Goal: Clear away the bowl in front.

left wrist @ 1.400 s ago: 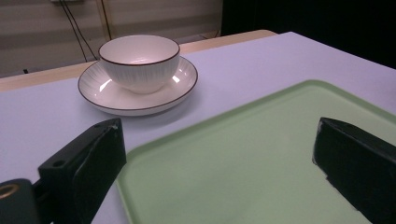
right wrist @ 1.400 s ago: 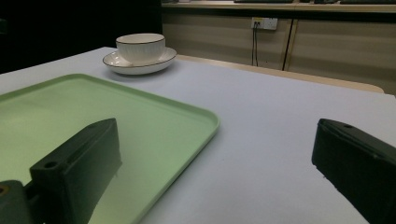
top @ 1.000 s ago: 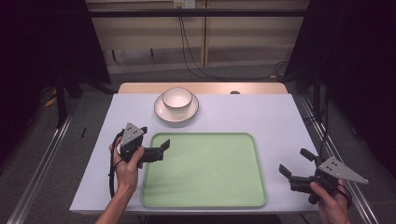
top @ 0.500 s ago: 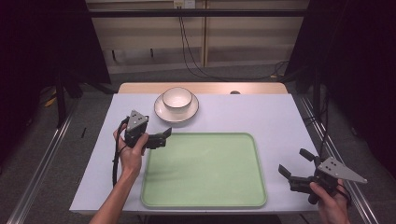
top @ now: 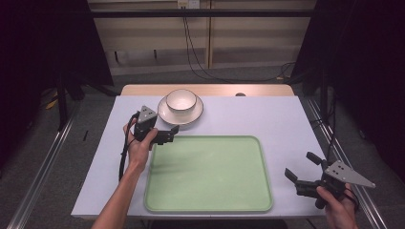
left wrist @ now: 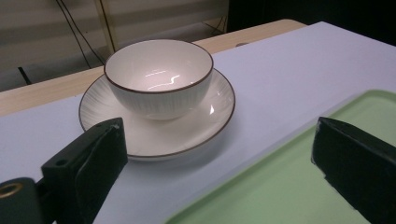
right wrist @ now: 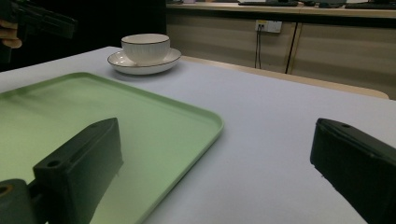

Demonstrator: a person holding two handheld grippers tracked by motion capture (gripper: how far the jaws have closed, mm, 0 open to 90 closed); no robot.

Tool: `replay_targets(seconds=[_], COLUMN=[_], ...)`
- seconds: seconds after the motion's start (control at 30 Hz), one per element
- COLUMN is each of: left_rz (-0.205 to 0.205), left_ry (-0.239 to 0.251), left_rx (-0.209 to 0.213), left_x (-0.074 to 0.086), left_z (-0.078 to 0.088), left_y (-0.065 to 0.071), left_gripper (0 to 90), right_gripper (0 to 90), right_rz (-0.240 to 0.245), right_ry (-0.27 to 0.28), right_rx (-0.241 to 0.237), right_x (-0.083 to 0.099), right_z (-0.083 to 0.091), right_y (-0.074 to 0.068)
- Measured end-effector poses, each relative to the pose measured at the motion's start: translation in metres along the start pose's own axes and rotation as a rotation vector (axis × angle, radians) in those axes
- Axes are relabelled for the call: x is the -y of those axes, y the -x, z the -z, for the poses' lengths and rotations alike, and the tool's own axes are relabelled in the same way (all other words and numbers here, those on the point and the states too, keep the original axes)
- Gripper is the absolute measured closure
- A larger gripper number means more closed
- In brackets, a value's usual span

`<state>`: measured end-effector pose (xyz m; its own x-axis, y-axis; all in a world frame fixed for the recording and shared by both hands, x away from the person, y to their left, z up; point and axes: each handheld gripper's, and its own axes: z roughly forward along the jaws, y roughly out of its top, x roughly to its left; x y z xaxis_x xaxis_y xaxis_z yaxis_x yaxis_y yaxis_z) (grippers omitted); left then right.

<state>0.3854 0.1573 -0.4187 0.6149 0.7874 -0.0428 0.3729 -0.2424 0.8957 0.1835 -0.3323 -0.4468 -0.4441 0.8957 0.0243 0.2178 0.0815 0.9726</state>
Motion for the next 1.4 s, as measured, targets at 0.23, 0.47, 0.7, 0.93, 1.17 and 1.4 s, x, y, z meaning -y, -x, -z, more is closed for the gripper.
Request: replay_targets(seconds=[0.23, 0.47, 0.7, 0.93, 1.17, 1.4], left_rz=[-0.011, 0.004, 0.009, 0.025, 0.062, 0.063], left_ry=[-0.038, -0.051, -0.09, -0.129, -0.151, -0.211], left_rx=[-0.003, -0.034, -0.089, -0.107, -0.14, -0.194], left_x=[-0.017, -0.03, -0.037, -0.045, -0.044, -0.042], left_z=[-0.013, -0.028, -0.045, -0.062, -0.085, -0.1], left_y=[-0.007, -0.015, -0.025, -0.035, -0.045, -0.057], left_gripper=[6.0, 8.3, 9.3, 11.0, 19.1, 22.1], right_gripper=[1.8, 1.8, 1.8, 1.8, 1.8, 1.8], right_rz=[0.003, 0.003, 0.003, 0.002, -0.002, 0.003], right_ry=[-0.002, 0.001, -0.009, -0.004, -0.008, -0.006], right_rx=[-0.002, -0.004, -0.017, -0.011, -0.016, -0.023], right_x=[0.0, 0.0, 0.001, 0.001, 0.002, 0.002], right_z=[0.0, 0.0, 0.0, 0.0, 0.0, 0.0], right_y=[0.0, 0.0, -0.001, -0.001, -0.001, 0.0])
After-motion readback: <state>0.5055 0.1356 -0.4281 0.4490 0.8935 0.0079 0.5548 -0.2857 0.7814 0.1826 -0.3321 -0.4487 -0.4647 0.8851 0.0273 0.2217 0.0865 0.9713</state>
